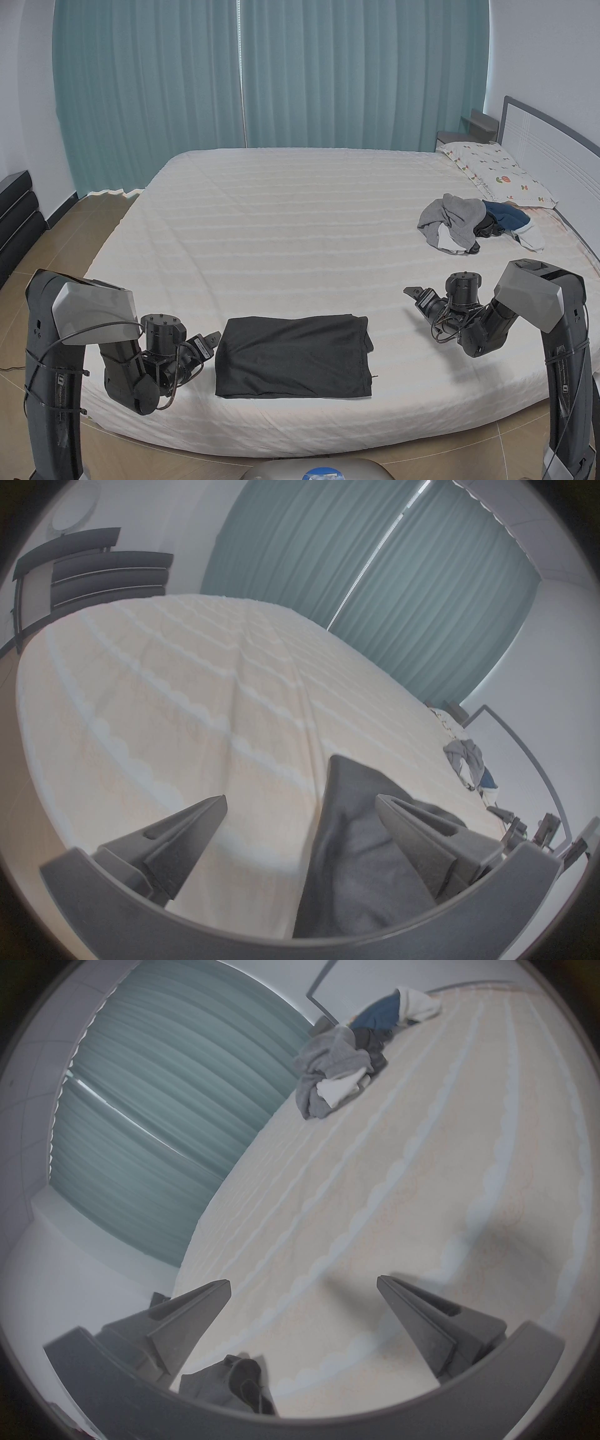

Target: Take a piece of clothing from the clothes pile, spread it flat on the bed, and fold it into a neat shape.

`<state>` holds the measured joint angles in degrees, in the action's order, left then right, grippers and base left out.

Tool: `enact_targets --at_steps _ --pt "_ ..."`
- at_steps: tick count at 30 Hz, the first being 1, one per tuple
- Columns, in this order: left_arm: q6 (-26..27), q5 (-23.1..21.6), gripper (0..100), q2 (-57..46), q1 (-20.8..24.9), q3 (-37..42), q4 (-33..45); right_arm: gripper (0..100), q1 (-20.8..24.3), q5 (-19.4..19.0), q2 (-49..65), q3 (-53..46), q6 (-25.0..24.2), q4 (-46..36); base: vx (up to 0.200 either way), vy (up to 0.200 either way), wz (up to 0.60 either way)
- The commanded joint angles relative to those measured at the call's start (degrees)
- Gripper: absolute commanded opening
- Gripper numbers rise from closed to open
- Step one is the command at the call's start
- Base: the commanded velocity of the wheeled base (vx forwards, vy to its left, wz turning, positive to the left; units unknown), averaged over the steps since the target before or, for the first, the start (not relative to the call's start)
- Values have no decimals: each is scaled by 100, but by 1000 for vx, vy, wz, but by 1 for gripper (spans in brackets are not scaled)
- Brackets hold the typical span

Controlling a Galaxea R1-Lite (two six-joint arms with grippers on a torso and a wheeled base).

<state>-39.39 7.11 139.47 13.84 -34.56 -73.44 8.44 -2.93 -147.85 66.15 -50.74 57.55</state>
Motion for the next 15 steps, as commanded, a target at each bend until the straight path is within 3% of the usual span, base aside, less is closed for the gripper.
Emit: enact_targets --at_steps 1,4,5,7,10,15 --pt "1 -25 100 -421 -241 11 -13 100 194 337 98 -5 310 54 0 0 0" --pt "36 -25 100 -588 -276 46 -13 100 229 574 63 -84 960 81 0 0 0" --pt "36 -25 100 -588 -276 46 -13 100 229 574 63 -84 960 81 0 0 0" --pt "98 1 100 -834 -285 81 -22 100 246 943 169 -155 1488 133 0 0 0" --pt "239 10 100 -1256 -311 257 -22 100 290 1286 582 -339 1690 230 0 0 0" --pt "564 19 100 -2038 -338 582 -30 100 273 1277 1742 -1227 1751 230 0 0 0"
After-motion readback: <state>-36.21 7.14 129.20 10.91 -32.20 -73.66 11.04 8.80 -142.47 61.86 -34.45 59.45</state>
